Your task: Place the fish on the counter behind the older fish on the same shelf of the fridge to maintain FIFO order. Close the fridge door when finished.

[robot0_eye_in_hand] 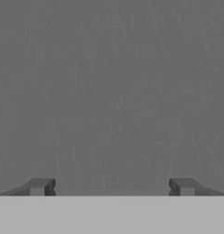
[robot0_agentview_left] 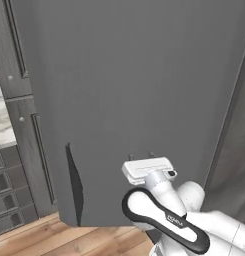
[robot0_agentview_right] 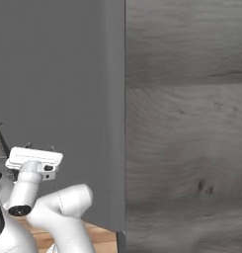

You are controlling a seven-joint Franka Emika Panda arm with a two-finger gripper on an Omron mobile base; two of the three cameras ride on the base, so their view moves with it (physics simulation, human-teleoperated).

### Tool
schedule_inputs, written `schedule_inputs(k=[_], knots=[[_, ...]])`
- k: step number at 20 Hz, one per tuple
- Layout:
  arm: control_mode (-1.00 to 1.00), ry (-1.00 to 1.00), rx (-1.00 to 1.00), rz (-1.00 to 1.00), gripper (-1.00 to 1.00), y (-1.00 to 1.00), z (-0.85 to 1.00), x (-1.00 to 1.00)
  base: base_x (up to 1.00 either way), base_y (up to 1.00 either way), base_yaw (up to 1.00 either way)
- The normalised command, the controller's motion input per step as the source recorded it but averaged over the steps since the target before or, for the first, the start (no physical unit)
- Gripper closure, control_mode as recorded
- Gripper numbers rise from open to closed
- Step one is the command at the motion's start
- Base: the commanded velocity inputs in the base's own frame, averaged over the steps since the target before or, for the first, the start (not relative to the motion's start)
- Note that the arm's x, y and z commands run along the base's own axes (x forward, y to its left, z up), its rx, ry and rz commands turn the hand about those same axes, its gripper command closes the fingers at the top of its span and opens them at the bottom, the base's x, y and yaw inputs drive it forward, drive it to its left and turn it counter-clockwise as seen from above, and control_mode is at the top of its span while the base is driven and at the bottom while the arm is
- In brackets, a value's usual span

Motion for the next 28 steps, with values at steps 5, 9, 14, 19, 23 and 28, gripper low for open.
schedule_inputs(k=[5, 9, 14, 19, 23, 28], knots=[[-1.00, 0.06, 0.00, -0.26, -1.00, 0.05, 0.00, 0.46, 0.00, 0.00, 0.00], [-1.00, 0.06, 0.00, -0.52, -1.00, 0.32, 0.00, 0.51, 0.00, 0.00, 0.00], [-1.00, 0.08, 0.00, -0.58, -1.00, 0.43, 0.00, 0.68, 0.00, 0.00, 0.00], [-1.00, 0.09, 0.00, -0.50, -1.00, 0.12, 0.00, 0.78, 0.00, 0.00, 0.00], [-1.00, 0.06, 0.00, -0.45, -1.00, 0.00, -0.02, 0.82, 0.00, 0.00, 0.00], [-1.00, 0.00, 0.00, -0.38, -1.00, 0.00, 0.00, 0.74, 0.00, 0.00, 0.00]])
